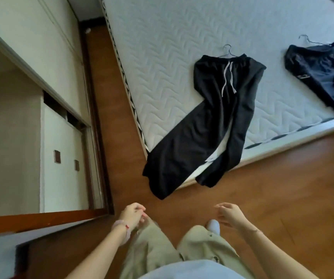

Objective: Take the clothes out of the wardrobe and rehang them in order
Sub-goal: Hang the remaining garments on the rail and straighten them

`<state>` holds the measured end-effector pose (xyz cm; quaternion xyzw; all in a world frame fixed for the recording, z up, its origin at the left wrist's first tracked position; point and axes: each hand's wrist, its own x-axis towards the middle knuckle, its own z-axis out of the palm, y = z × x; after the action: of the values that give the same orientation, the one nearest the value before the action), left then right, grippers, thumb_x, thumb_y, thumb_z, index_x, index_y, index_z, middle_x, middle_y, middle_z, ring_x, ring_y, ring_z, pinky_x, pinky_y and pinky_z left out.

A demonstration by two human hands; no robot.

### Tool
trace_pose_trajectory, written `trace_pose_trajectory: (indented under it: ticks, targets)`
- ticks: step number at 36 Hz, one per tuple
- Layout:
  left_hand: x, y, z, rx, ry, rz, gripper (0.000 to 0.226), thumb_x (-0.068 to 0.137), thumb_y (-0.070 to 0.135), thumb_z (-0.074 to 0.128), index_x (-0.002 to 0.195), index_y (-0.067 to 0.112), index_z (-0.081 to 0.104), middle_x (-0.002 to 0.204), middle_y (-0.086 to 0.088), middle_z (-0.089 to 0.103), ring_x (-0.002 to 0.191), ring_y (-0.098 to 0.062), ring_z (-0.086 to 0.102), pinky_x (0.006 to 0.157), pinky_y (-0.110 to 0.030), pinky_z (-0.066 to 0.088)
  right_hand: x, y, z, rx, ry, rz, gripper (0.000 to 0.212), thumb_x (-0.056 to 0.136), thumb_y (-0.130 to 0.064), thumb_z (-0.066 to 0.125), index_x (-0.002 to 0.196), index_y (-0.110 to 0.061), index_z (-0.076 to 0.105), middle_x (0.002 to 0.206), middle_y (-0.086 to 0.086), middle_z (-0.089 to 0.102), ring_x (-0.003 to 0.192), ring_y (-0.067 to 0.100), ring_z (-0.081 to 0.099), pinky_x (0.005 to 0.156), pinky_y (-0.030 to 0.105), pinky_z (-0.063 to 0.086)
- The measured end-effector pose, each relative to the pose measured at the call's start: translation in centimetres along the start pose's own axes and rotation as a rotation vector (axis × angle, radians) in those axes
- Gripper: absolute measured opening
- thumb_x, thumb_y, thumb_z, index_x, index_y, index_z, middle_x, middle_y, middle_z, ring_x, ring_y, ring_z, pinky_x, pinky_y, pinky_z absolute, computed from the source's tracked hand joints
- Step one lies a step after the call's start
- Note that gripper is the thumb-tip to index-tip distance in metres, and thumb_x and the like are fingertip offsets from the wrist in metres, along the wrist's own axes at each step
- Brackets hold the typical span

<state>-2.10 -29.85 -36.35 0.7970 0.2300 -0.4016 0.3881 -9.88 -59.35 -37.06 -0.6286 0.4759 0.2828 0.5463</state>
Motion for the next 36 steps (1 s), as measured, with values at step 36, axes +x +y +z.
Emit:
trace_pose_trajectory:
  ticks: [36]
  targets:
    - [6.5,25.3,33.3,0.089,-0.178,-0.076,0.022,0.093,-0.002,0.039,0.088,0.003,0.060,0.076,-0.016,0.062,0.059,-0.020,0.054,0.050,-0.026,0.043,11.4,-1.9,-39.6,0.435,0.163,-0.027,0.022,0.093,-0.006,0.044,0.100,-0.003,0.065,0.078,0.011,0.064,0.056,0.014,0.055,0.056,0.023,0.050]
